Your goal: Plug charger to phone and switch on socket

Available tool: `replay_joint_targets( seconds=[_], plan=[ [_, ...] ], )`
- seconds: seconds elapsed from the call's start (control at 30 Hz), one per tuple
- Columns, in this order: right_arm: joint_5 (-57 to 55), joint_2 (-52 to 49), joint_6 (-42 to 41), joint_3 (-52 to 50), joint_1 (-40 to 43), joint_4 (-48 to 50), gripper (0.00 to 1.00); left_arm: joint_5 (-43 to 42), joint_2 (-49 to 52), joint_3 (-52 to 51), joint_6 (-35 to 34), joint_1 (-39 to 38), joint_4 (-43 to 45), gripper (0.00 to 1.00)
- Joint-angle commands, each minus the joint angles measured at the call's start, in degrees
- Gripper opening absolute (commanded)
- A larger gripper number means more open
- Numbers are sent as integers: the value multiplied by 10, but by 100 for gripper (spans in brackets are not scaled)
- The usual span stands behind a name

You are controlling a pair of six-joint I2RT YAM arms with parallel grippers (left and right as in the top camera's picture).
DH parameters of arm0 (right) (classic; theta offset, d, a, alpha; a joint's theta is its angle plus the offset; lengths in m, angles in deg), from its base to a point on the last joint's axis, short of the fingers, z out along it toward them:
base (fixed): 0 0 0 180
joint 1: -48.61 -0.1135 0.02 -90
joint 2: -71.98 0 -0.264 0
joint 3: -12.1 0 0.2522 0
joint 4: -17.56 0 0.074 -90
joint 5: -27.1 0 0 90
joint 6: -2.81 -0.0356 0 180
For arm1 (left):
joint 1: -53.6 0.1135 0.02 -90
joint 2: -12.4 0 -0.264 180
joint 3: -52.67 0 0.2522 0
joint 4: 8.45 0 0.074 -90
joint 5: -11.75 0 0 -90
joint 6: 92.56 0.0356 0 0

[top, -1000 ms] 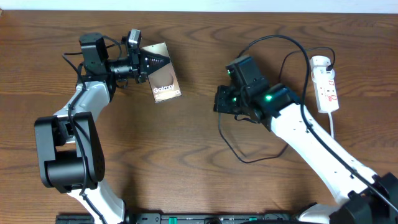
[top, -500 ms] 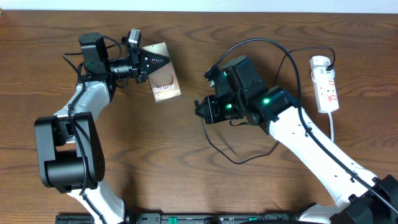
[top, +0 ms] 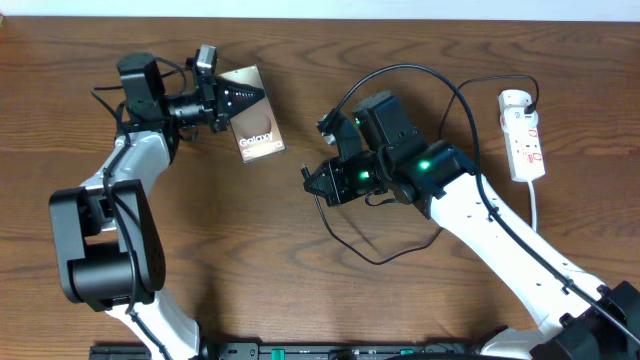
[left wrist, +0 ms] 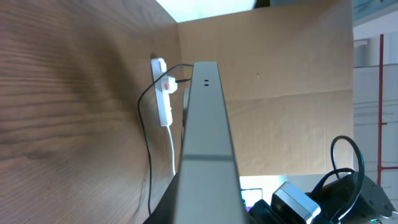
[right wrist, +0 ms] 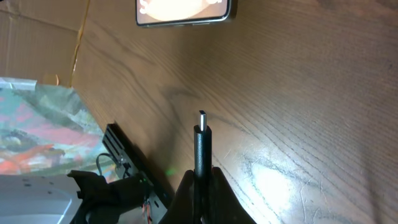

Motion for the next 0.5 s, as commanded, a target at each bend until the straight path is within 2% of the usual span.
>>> replay_joint_targets(
  seconds=[0.0,0.13,0.33,0.47],
  plan=[
    [32,6,53,9,-10,9,1,-24,-7,13,-7,3,12,7],
    [55,6,103,9,-34,45,1,-24,-7,13,-14,3,12,7],
    [83,6,106,7,-49,97,1,-24,-7,13,-19,3,17,7],
    [141,5,83,-7,-42,160,1,-24,-7,13,-54,3,60,7]
  ],
)
